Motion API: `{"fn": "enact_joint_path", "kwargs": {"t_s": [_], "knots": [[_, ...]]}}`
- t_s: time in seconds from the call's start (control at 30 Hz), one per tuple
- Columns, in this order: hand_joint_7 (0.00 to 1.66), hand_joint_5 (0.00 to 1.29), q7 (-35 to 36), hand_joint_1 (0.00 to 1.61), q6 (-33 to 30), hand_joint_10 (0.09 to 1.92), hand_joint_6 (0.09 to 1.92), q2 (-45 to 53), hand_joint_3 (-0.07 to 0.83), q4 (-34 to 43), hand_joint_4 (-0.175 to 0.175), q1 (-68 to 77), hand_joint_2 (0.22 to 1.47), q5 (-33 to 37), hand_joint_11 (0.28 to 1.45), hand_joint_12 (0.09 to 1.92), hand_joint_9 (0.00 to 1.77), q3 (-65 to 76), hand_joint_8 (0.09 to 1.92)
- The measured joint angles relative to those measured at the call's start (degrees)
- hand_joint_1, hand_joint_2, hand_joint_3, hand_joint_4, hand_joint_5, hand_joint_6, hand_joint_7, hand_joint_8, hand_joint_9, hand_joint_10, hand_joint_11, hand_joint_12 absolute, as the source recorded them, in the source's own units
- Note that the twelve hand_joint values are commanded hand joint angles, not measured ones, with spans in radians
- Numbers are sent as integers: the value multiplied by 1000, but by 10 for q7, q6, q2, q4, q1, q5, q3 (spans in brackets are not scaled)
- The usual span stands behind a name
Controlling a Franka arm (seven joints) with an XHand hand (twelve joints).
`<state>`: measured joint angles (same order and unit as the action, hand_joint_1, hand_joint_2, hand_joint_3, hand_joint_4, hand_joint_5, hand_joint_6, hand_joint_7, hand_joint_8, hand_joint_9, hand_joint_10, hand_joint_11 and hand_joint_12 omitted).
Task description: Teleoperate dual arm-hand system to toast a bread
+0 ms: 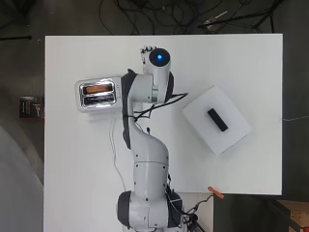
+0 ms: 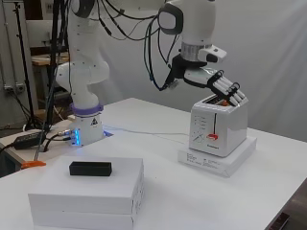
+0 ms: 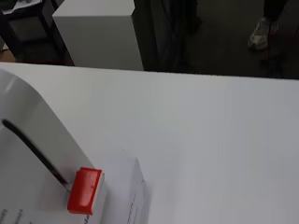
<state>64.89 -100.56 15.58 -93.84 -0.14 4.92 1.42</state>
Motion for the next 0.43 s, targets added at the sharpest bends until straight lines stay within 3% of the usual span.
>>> {"fn": "enact_joint_path", "kwargs": {"t_s": [0.27, 0.43], "knots": [[229, 384, -22, 0, -7, 87, 87, -226, 9, -119, 2, 6, 1100, -42, 381, 87, 288, -24, 87], [274, 559, -31, 0, -9, 87, 87, -241, -1, -153, 63, 8, 1094, -67, 372, 87, 284, -32, 87]]}}
